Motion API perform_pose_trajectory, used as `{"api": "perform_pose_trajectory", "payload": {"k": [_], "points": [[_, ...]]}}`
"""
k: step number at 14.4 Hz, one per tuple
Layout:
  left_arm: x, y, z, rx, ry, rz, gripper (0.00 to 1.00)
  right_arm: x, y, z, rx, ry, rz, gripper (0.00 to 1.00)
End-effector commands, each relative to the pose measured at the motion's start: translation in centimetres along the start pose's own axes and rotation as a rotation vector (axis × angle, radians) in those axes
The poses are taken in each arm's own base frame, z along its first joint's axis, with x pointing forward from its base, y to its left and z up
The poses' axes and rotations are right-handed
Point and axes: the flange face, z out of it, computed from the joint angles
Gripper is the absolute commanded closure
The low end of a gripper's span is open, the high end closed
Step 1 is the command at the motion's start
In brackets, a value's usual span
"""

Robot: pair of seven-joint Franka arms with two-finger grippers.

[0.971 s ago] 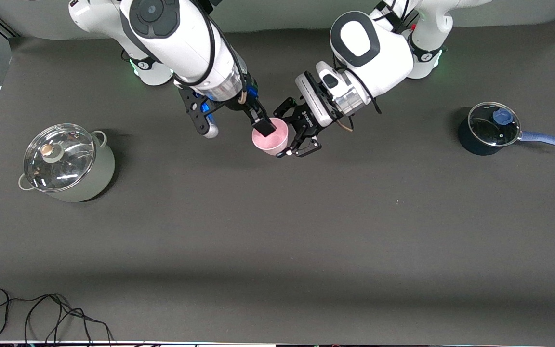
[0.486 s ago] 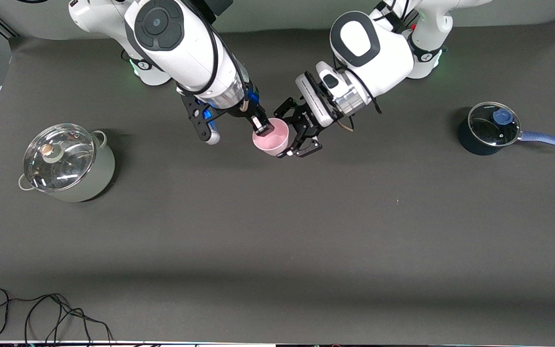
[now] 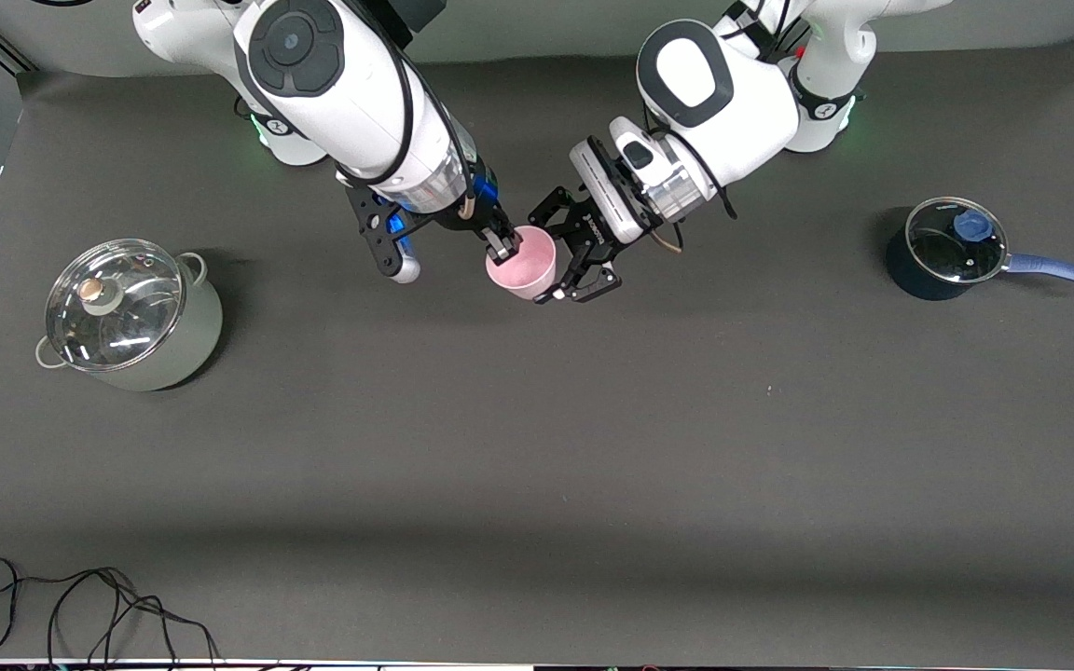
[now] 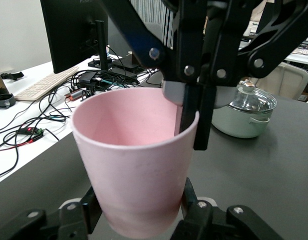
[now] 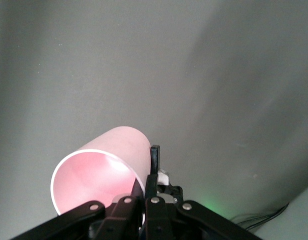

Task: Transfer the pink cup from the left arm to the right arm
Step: 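Open the left gripper and withdraw while the right gripper takes the cup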

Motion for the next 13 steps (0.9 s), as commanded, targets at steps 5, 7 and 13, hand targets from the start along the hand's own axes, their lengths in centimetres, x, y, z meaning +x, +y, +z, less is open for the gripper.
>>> {"api": "perform_pose_trajectory", "payload": {"k": [5,7,13], "points": [[0.2,-0.1,-0.4,0.020,0.005,-0.074,0.10,1.0,-0.5,-1.8,0.025,0.004,-0.041,1.00],[0.2,-0.1,-0.4,0.022,0.003,-0.073,0.05,2.6,-0.7,-2.6,0.031,0.008,-0.071,1.00],[-1.2,-2.1,-0.4,0.027,-0.007,-0.114,0.01,7.5,0.0,-5.2,-0.010,0.083,-0.291,1.00]]}}
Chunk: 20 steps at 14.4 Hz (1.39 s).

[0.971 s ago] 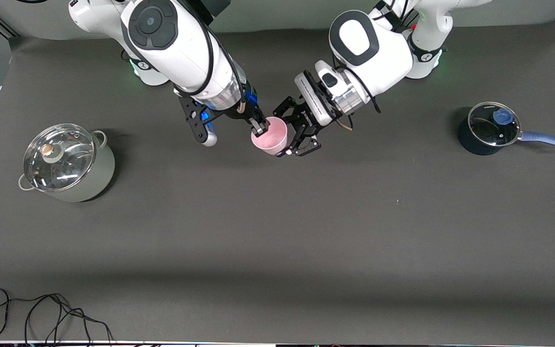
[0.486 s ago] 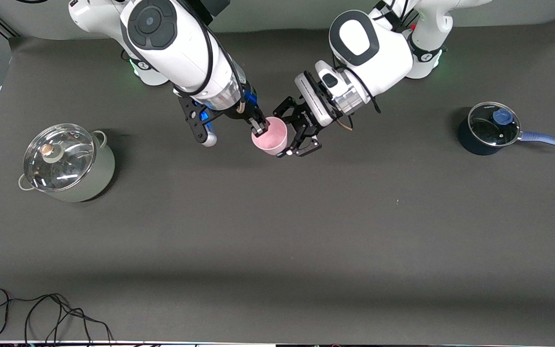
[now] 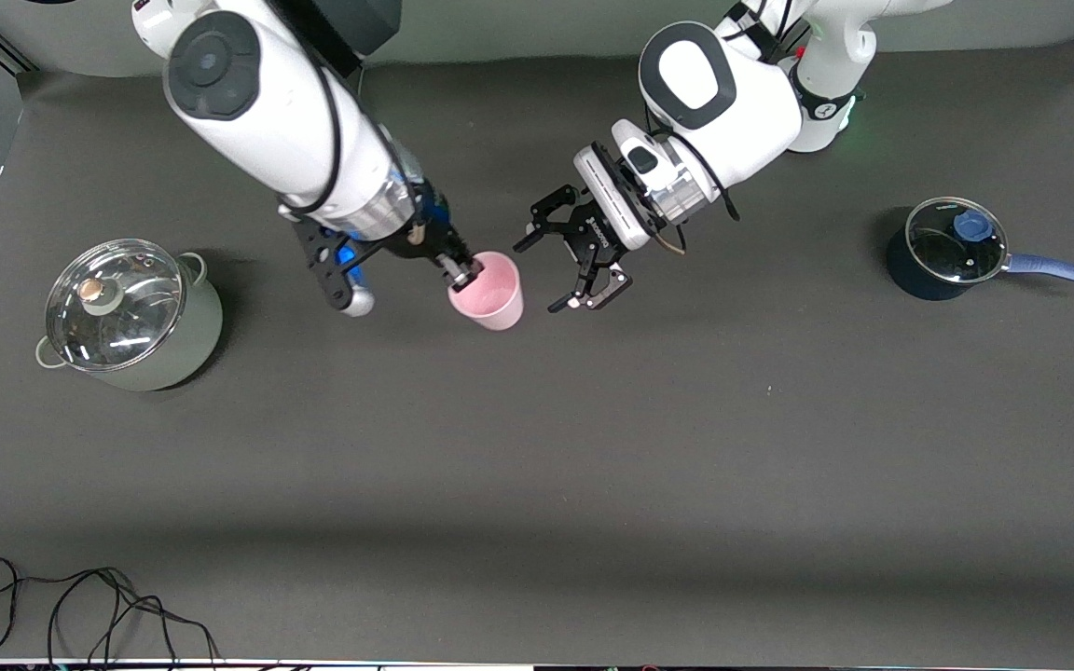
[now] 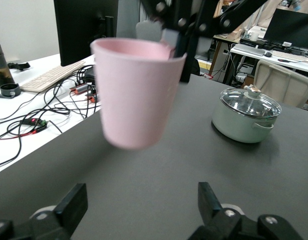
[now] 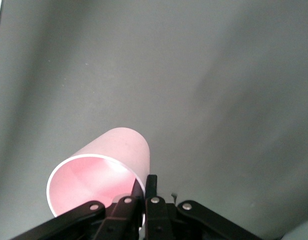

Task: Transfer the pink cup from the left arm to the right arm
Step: 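Open the left gripper and withdraw while the right gripper takes the cup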

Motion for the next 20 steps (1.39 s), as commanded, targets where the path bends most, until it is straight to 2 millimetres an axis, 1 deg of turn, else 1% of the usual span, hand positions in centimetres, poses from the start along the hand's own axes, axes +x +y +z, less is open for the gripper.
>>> {"api": "perform_pose_trajectory", "payload": {"k": [1,2,4,5,6,7,9,10,11,12,13,14,15,16,17,18,19,20], "points": [[-1.6,-3.4,-0.4,0.009,-0.002,-0.072,0.01,2.8,2.0,-2.5,-0.069,0.023,-0.201,1.00],[-2.8,-5.4,-0.8,-0.016,0.000,-0.100,0.01,4.7,3.0,-3.9,-0.079,0.022,-0.245,1.00],[-5.8,-9.5,-2.4,-0.104,0.020,-0.168,0.01,9.5,4.9,-6.7,-0.081,0.009,-0.283,1.00],[-7.4,-10.9,-3.4,-0.141,0.027,-0.197,0.01,11.9,5.8,-7.6,-0.094,-0.001,-0.324,1.00],[-8.8,-12.2,-4.4,-0.174,0.033,-0.220,0.01,14.4,7.2,-8.7,-0.110,-0.014,-0.370,1.00],[-10.2,-13.5,-5.6,-0.213,0.027,-0.220,0.01,16.4,8.6,-9.5,-0.135,-0.035,-0.425,1.00],[-12.1,-16.1,-8.2,-0.316,-0.023,-0.220,0.01,20.9,11.5,-11.1,-0.160,-0.061,-0.539,1.00],[-12.9,-17.7,-10.1,-0.388,-0.079,-0.276,0.01,23.6,13.2,-12.0,-0.157,-0.069,-0.593,1.00],[-13.6,-19.1,-12.2,-0.454,-0.151,-0.375,0.01,25.6,14.3,-11.9,-0.164,-0.081,-0.661,1.00],[-13.8,-20.6,-14.4,-0.496,-0.236,-0.447,0.01,27.7,15.4,-11.9,-0.183,-0.070,-0.705,1.00],[-13.5,-21.8,-16.5,-0.518,-0.338,-0.472,0.01,29.4,16.1,-11.6,-0.214,-0.052,-0.765,1.00],[-13.3,-22.7,-18.3,-0.522,-0.435,-0.507,0.01,30.5,16.3,-11.2,-0.244,-0.028,-0.830,1.00],[-12.8,-23.8,-20.5,-0.502,-0.533,-0.560,0.01,31.8,16.7,-10.0,-0.272,-0.025,-0.866,1.00],[-11.8,-24.7,-22.5,-0.465,-0.643,-0.612,0.01,33.7,17.6,-9.1,-0.271,-0.021,-0.866,1.00],[-9.9,-25.6,-24.7,-0.421,-0.747,-0.644,0.01,35.4,18.4,-7.8,-0.261,-0.015,-0.863,1.00],[-7.9,-26.2,-26.9,-0.373,-0.837,-0.665,0.00,36.1,18.8,-6.5,-0.250,0.000,-0.878,1.00],[-6.6,-26.9,-28.7,-0.295,-0.919,-0.683,0.00,36.7,19.4,-4.8,-0.235,0.019,-0.886,1.00],[-5.7,-27.2,-29.6,-0.209,-0.984,-0.695,0.00,37.0,20.1,-3.2,-0.221,0.037,-0.884,1.00]]}}
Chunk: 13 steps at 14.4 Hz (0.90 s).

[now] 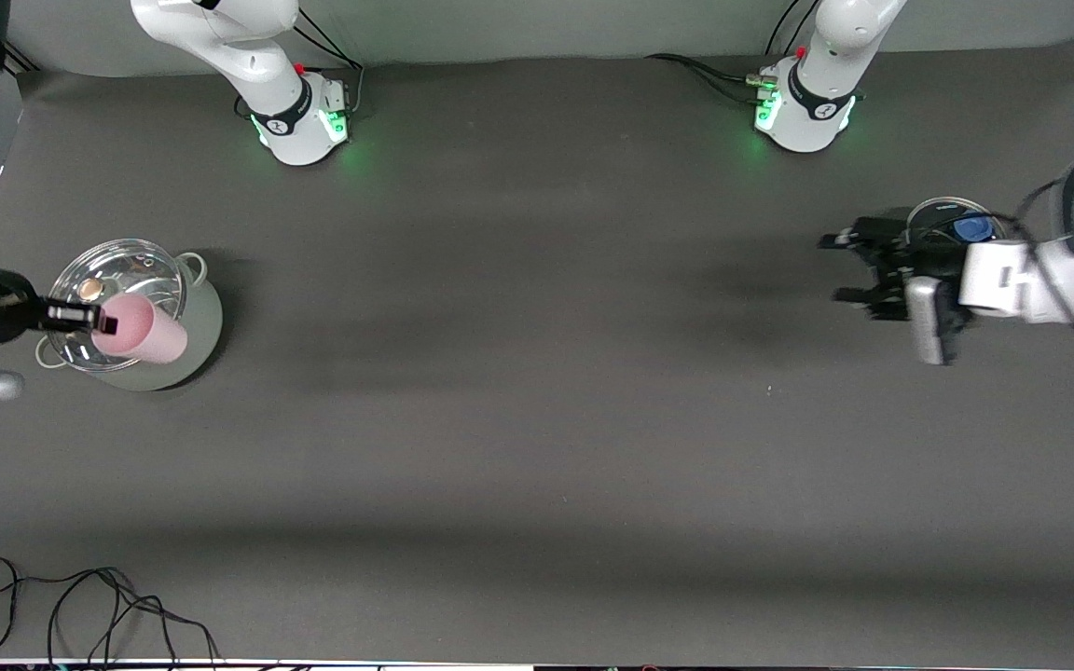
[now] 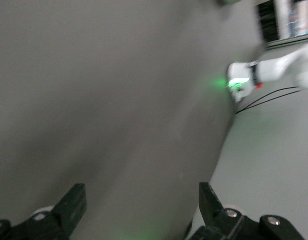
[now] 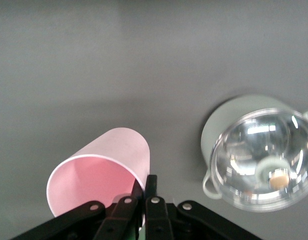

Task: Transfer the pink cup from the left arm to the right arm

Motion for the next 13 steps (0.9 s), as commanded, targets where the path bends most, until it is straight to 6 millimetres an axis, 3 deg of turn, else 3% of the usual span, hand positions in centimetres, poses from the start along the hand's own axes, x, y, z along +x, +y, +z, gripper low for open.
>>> {"api": "perform_pose_trajectory", "payload": {"k": [1,5,8,9,10,13], "points": [[-0.3,2.3,-4.6,0.183,-0.074,-0.148,0.00,-1.8,0.7,4.3,-0.002,0.045,-0.025,1.00],[-4.0,2.1,-10.4,0.290,-0.073,-0.374,0.00,-1.3,1.3,11.0,-0.003,0.102,-0.013,1.00],[-4.8,3.2,-12.2,0.385,-0.100,-0.458,0.00,-0.7,1.7,15.0,-0.009,0.127,-0.005,1.00],[-5.2,4.4,-12.9,0.446,-0.089,-0.497,0.00,-0.4,1.9,16.8,-0.009,0.125,0.003,1.00],[-5.1,5.4,-13.2,0.489,-0.073,-0.526,0.00,-0.1,1.9,18.5,0.011,0.124,0.017,1.00],[-3.4,7.6,-11.4,0.609,-0.049,-0.590,0.00,0.5,1.9,22.2,0.030,0.123,0.042,1.00]]}}
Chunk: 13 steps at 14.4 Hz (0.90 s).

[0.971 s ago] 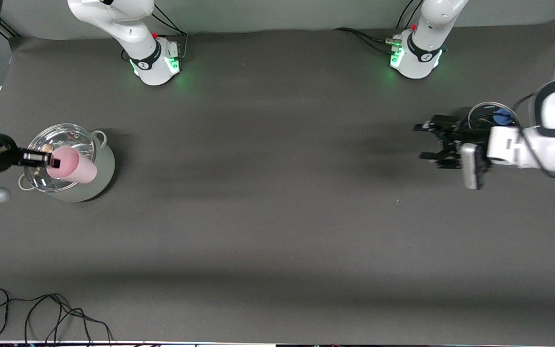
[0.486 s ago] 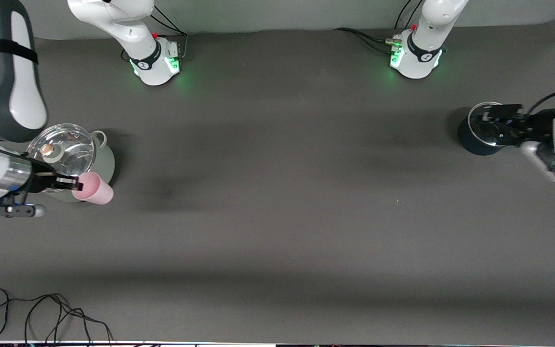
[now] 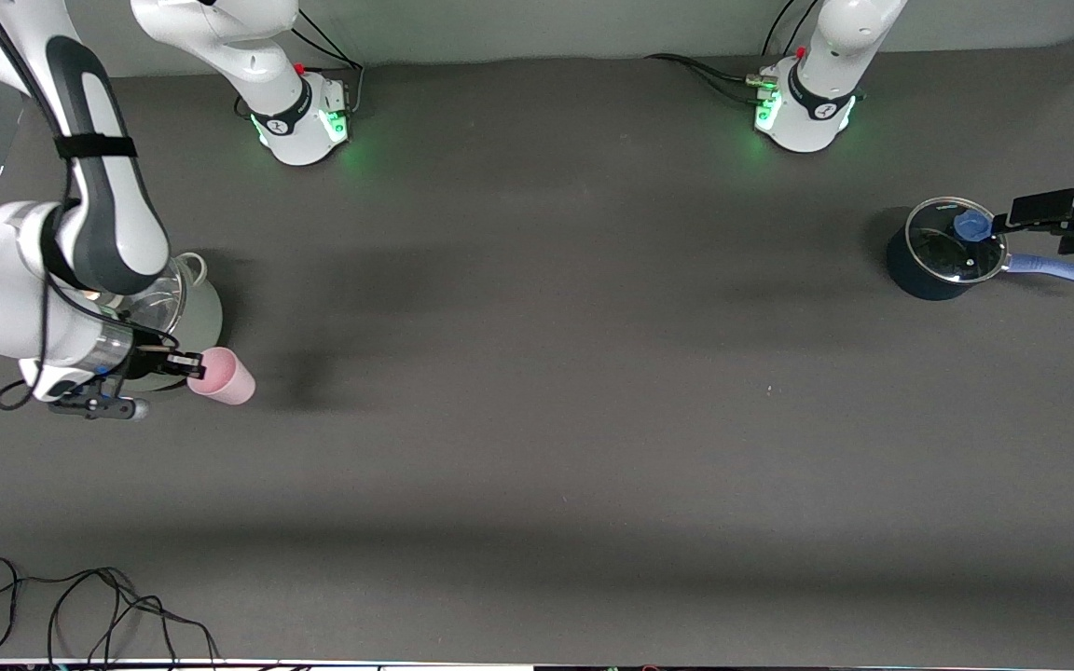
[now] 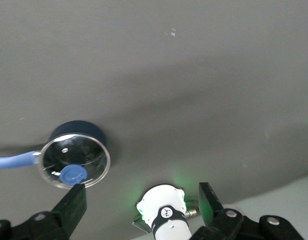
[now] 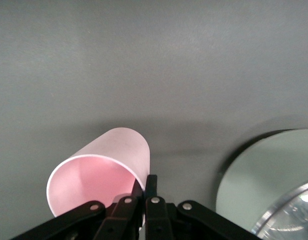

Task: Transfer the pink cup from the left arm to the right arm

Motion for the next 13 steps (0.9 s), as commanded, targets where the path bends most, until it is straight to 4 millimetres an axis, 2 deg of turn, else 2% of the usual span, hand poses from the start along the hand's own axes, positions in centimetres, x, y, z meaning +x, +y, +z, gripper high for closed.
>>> {"api": "perform_pose_trajectory", "payload": {"k": [1,4,6,7,8,9,10,11,13], "points": [[-0.6,3.7,0.3,0.134,0.036,-0.074,0.00,0.3,-0.1,2.9,0.011,0.003,0.000,1.00],[-0.3,5.2,1.4,0.181,0.070,-0.076,0.00,0.8,0.3,5.6,-0.002,0.002,0.006,1.00],[0.0,5.6,1.7,0.188,0.082,-0.071,0.00,0.9,0.2,5.8,-0.003,0.006,0.006,1.00],[0.4,6.7,2.3,0.195,0.084,-0.057,0.00,0.9,0.2,5.8,-0.003,0.006,0.006,0.99],[0.3,6.4,2.2,0.193,0.086,-0.070,0.00,0.9,0.1,5.8,-0.002,0.005,0.006,0.79],[0.4,7.2,2.2,0.195,0.086,-0.057,0.00,0.9,0.0,5.8,-0.002,0.006,0.005,0.63],[0.4,7.1,2.2,0.193,0.088,-0.058,0.00,0.9,0.0,5.4,-0.001,0.010,0.004,0.46],[0.6,7.7,2.2,0.195,0.091,-0.043,0.00,0.9,0.0,4.9,0.001,0.015,0.003,0.39],[0.6,7.5,2.0,0.187,0.098,-0.046,0.00,0.7,-0.3,3.3,0.008,0.026,0.001,0.13]]}}
